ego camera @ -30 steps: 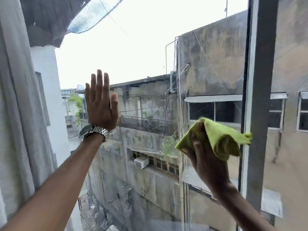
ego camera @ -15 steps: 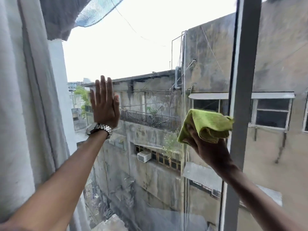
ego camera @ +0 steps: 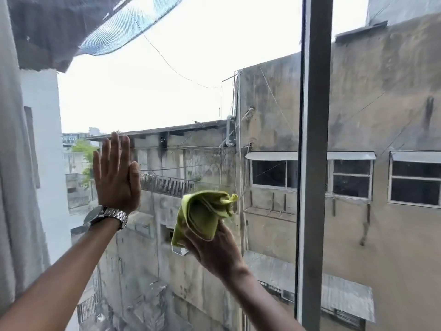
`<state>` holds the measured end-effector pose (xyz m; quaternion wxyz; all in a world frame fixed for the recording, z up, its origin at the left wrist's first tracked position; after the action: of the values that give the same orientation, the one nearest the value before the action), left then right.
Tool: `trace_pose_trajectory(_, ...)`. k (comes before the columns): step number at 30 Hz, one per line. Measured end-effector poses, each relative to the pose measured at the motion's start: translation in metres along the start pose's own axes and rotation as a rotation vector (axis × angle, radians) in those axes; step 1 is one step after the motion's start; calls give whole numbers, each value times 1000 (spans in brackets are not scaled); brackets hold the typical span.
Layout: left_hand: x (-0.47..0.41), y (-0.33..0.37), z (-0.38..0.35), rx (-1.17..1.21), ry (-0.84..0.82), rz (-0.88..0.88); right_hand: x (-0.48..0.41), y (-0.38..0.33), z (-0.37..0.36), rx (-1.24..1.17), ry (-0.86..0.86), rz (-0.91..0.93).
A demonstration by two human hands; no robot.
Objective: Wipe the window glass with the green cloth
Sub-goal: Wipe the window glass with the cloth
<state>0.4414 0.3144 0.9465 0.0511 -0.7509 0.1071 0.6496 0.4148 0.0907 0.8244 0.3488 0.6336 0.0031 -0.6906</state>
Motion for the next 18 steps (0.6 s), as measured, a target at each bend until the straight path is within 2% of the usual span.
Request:
trace_pose_trajectory(2,-3,-2,1,10,-21,12,15,26,18,-65,-13,-237)
trace_pose_trajectory(3,-1,-2,1,8,-22,25,19,42,28,-10,1,-270)
trace_pose_trajectory(7,2,-12,-4,-2,3,-1,-20,101,54,159,118,-185)
trace_pose_trajectory(11,2,-17,-9,-2,17,-26,-90,96,40,156,217,-369)
trace_pose_trajectory(12,2,-16,-9,-1,22,-28,-102,83,33,145,204,-359)
trace_pose_trajectory(14,1,-14,-7,2,20,-24,-110,50,18,87,142,-215)
trace_pose_trajectory(16,1,-13,-4,4,5,-11,-85,22,5,65,19,-4)
trace_pose_trajectory(18,0,-12,-2,4,-7,-2,-46,17,8,-2,-119,69)
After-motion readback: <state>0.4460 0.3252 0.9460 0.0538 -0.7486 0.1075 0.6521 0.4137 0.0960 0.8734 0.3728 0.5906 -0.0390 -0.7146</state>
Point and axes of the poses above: each hand's wrist, its own x-axis away from the middle knuckle, its own z-axis out of the back of the hand, y = z × x, the point moved 4 cm from there along -x, towards the middle knuckle, and after that the axes turned 9 degrees about y, right-handed, at the moved point
